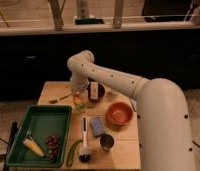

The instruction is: Place apple in plastic cup

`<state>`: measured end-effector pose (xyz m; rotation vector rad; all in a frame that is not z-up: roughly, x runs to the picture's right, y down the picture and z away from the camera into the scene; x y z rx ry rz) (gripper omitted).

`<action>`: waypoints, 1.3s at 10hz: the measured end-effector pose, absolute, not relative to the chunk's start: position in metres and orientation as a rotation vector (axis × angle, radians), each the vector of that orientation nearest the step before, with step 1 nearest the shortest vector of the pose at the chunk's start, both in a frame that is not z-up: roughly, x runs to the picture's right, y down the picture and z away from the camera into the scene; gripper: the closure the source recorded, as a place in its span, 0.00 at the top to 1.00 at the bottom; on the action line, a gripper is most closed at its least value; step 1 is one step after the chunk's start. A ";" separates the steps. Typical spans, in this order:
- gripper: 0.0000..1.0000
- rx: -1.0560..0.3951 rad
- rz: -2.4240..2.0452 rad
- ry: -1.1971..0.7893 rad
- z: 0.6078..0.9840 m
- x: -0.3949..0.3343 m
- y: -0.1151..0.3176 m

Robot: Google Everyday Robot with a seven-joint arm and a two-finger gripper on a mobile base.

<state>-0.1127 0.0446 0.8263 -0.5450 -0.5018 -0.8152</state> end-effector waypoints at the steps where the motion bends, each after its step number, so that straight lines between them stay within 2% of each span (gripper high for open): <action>1: 0.01 -0.544 -0.812 -0.501 0.828 -0.112 0.044; 7: 0.02 -0.544 -0.804 -0.500 0.834 -0.108 0.040; 13: 0.58 -0.559 -0.822 -0.475 0.835 -0.105 0.038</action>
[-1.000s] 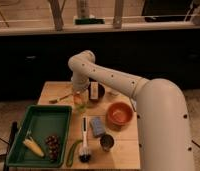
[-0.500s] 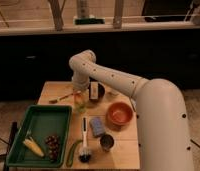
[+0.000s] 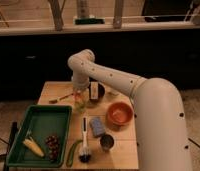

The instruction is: Place apple in plastic cup

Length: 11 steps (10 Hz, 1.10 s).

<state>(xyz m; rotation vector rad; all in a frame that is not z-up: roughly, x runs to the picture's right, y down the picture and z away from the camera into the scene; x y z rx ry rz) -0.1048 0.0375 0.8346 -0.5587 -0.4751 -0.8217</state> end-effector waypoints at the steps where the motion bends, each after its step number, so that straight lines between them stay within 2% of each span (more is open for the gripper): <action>1: 0.67 -0.559 -0.826 -0.477 0.834 -0.105 0.037; 2: 0.77 -0.561 -0.831 -0.478 0.834 -0.106 0.037; 3: 0.80 -0.561 -0.835 -0.480 0.834 -0.106 0.037; 11: 0.80 -0.562 -0.852 -0.491 0.829 -0.104 0.039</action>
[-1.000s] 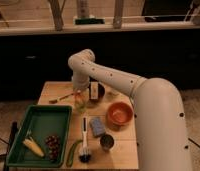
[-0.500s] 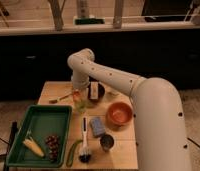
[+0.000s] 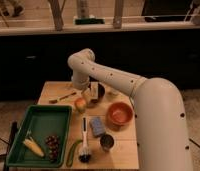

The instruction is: Place apple in plastic cup

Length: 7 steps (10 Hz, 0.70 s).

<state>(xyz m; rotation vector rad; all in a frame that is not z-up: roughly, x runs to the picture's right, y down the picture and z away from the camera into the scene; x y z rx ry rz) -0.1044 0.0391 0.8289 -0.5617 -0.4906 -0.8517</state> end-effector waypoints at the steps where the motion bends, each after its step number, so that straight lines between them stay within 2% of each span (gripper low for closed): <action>1: 0.80 -0.561 -0.851 -0.491 0.828 -0.104 0.040; 7: 0.80 -0.559 -0.848 -0.490 0.826 -0.102 0.042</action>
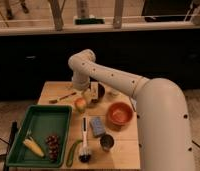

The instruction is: Place apple in plastic cup

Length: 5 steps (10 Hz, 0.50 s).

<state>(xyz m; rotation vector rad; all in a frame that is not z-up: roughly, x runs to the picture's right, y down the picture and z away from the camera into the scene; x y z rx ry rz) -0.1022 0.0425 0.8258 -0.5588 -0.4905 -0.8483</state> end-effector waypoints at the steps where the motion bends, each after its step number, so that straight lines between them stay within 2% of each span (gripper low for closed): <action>1: 0.80 -0.557 -0.847 -0.491 0.825 -0.102 0.042; 5: 0.80 -0.551 -0.842 -0.495 0.825 -0.099 0.043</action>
